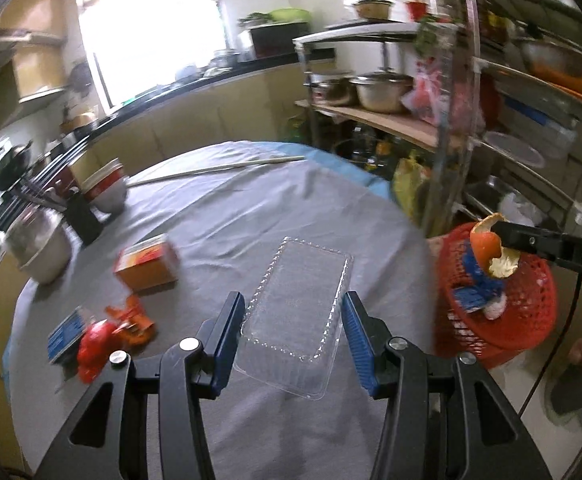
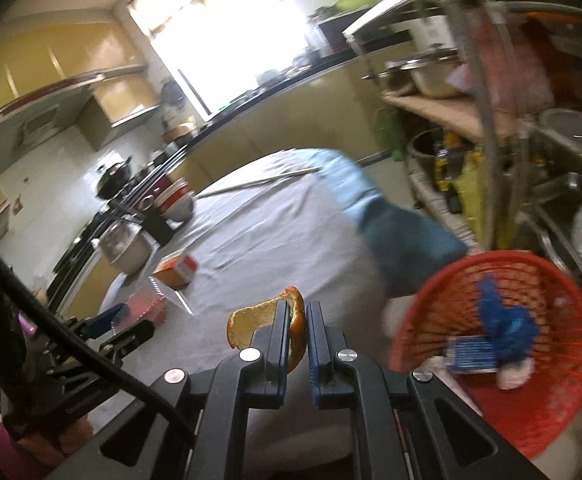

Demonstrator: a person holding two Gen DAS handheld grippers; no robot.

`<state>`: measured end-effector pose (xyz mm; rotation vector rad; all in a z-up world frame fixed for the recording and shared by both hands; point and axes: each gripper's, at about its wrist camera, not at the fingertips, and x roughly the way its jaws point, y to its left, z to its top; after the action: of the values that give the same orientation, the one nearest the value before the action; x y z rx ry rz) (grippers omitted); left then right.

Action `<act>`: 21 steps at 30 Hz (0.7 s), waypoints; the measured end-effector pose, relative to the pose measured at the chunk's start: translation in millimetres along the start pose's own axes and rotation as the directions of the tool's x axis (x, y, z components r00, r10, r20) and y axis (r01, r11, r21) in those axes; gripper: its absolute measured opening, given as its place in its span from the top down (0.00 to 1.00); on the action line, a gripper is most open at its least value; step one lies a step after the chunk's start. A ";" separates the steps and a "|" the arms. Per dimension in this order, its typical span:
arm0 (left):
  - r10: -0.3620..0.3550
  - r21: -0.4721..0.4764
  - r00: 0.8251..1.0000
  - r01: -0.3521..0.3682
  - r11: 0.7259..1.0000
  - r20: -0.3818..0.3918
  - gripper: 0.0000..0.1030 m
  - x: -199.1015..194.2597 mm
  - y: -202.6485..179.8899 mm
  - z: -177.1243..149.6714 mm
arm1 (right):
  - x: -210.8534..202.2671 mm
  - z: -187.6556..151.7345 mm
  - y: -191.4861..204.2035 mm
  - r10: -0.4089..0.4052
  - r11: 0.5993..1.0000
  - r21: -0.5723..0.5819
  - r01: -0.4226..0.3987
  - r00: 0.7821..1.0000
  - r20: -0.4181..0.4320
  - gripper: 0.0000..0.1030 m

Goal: Collect trash
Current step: 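Grasp the clear plastic tray with the left tool while the right tool holds the peel, then carry tray and peel to the red basket and open both tools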

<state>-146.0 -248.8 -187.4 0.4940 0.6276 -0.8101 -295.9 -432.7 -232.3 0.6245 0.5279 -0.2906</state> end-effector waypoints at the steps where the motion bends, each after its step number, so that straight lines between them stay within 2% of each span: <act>1: -0.012 0.013 1.000 0.012 1.000 0.002 0.50 0.9 -7.5 3.2 | -4.8 0.3 -7.7 -0.010 1.000 0.012 0.010 1.000 0.005 0.91; 7: -0.106 0.089 0.994 0.106 0.990 0.002 0.50 10.7 -56.3 26.0 | -38.9 -1.3 -62.5 -0.121 0.988 0.098 0.116 0.992 0.042 0.91; 12: -0.205 0.137 0.978 0.208 0.969 -0.034 0.50 23.2 -99.9 41.9 | -60.4 -5.6 -99.2 -0.211 0.966 0.166 0.199 0.976 0.060 0.91; 16: -0.286 0.149 0.955 0.294 0.944 -0.076 0.49 38.0 -130.1 50.4 | -66.8 -10.5 -122.2 -0.246 0.947 0.226 0.229 0.968 0.050 0.88; 18: -0.362 0.113 0.925 0.375 0.920 -0.115 0.46 48.2 -140.7 53.7 | -66.1 -12.7 -127.5 -0.262 0.938 0.245 0.245 0.964 0.041 0.88; 21: -0.431 0.055 0.889 0.444 0.895 -0.156 0.44 61.0 -149.2 58.9 | -63.5 -15.5 -138.7 -0.231 0.928 0.305 0.215 0.973 0.016 0.87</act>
<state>-212.0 -405.3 -211.6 0.4995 0.8530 -1.2449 -411.4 -524.5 -274.2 0.8524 0.5091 -0.6104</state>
